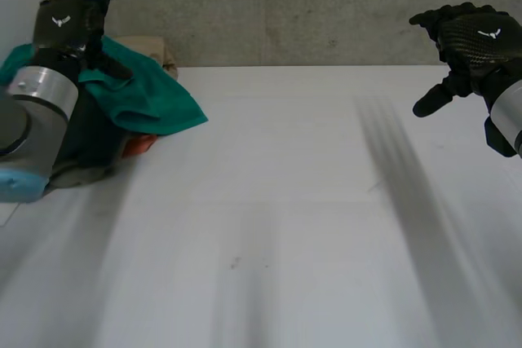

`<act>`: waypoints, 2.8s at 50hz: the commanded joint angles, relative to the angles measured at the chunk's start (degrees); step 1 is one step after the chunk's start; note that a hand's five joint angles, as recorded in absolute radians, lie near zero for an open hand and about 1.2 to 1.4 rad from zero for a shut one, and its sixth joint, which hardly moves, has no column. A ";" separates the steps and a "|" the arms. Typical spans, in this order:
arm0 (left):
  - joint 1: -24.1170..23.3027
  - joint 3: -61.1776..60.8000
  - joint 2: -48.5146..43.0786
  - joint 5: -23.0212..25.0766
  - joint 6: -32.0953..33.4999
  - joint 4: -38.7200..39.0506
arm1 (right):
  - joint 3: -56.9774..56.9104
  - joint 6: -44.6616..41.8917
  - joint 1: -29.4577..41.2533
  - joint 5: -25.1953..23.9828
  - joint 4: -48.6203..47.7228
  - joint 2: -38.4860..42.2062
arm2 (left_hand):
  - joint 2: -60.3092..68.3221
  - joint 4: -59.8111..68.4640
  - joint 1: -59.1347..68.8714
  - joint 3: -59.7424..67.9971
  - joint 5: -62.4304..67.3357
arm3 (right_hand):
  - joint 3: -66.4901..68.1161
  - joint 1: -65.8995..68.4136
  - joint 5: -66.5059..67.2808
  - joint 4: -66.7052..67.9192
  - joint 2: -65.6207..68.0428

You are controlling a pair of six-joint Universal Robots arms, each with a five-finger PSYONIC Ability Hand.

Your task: Fold the laundry.

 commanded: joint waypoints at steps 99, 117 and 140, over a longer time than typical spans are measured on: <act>-7.38 -36.68 18.22 0.55 1.46 -6.76 | -8.55 -15.94 12.72 -0.27 -0.54 33.07 | 2.63 2.88 2.54 2.45 1.92 | 68.01 67.25 67.61 68.12 68.01; -8.00 -31.67 3.11 -0.50 1.28 -5.26 | -6.00 -14.18 20.09 -3.52 3.84 0.40 | 0.45 0.69 0.35 0.26 -0.27 | 68.01 67.25 67.61 68.12 68.02; -6.59 -23.67 -1.91 -5.33 1.63 -1.75 | -6.97 -9.17 18.27 -0.53 8.68 -9.12 | 68.21 68.45 68.12 68.02 67.50 | 68.01 67.25 67.61 68.12 68.02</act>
